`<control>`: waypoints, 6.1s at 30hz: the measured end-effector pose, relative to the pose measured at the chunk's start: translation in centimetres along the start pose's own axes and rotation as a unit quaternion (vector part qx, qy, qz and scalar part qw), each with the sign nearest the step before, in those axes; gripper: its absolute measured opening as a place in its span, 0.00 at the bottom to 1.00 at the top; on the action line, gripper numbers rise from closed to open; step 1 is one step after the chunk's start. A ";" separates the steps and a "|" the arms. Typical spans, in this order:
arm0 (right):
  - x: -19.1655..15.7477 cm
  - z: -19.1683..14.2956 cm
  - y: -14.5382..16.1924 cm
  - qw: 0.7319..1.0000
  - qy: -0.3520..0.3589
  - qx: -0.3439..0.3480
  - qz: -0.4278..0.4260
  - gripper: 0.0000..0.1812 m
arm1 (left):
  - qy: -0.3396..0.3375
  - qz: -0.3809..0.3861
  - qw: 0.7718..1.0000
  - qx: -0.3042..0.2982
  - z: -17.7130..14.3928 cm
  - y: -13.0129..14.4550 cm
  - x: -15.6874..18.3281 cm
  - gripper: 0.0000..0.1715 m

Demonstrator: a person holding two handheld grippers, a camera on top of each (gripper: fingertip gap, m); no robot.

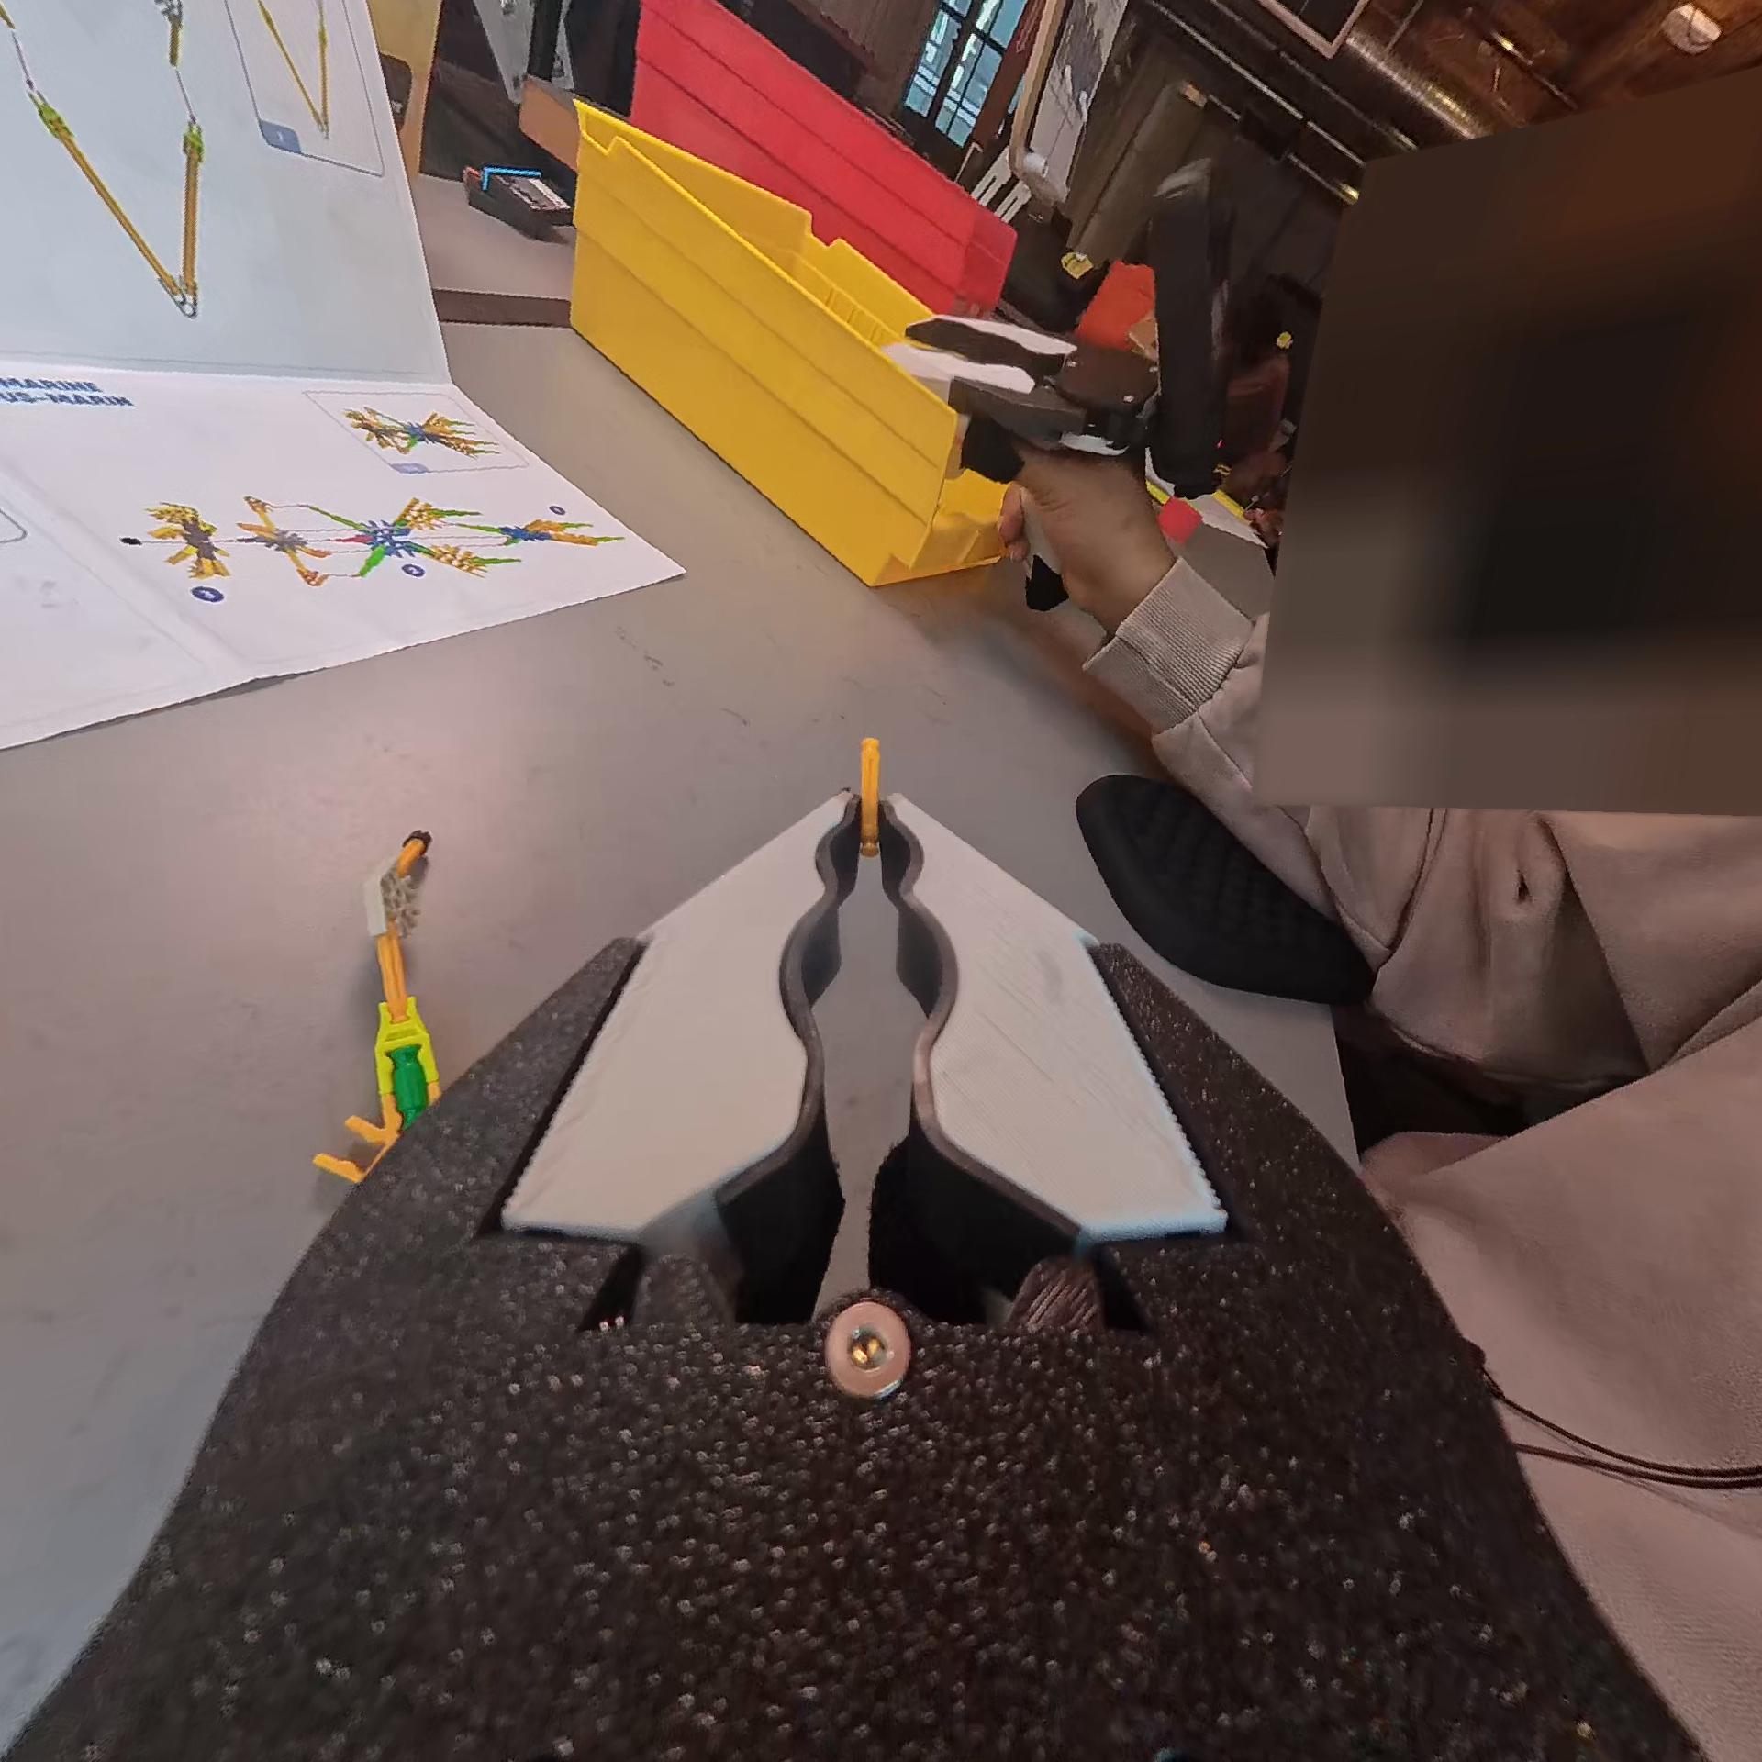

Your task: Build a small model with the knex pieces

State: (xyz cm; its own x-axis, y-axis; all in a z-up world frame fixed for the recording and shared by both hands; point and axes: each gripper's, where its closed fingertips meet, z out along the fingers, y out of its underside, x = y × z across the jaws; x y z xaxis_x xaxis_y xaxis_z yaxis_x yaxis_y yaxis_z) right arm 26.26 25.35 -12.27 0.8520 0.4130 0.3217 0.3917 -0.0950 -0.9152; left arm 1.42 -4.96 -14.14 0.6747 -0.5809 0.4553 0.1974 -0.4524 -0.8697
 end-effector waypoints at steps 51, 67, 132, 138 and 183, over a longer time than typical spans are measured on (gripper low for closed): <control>0.7 -4.0 -3.1 0.995 -0.003 0.092 0.045 0.01 | -0.177 0.104 0.979 -0.014 -5.8 -2.6 -7.2 0.17; -20.6 -13.4 -10.1 0.890 -0.386 0.239 -0.054 0.14 | -0.175 0.074 0.961 -0.201 -1.2 4.6 -9.8 0.04; -35.4 -20.3 -5.6 0.800 -0.416 0.291 -0.321 0.00 | 0.074 -0.161 0.982 -0.063 0.3 2.3 0.3 0.03; -34.4 -21.5 -6.3 0.756 -0.630 0.173 -0.040 0.00 | 0.084 -0.119 0.987 -0.073 0.1 2.2 1.2 0.04; -34.5 -23.4 -6.7 0.756 -0.549 0.294 -0.204 0.01 | 0.270 -0.202 0.941 -0.032 -1.6 -0.1 5.5 0.16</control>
State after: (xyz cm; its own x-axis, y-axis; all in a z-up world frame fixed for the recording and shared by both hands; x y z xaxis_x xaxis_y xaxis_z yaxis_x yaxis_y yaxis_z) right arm 2.41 -9.50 -11.55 -0.2257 0.8328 0.5055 0.0477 0.5277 -0.8481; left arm 3.97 -9.16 -11.27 0.0915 -0.6042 0.7916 0.3048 -0.7398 -0.5999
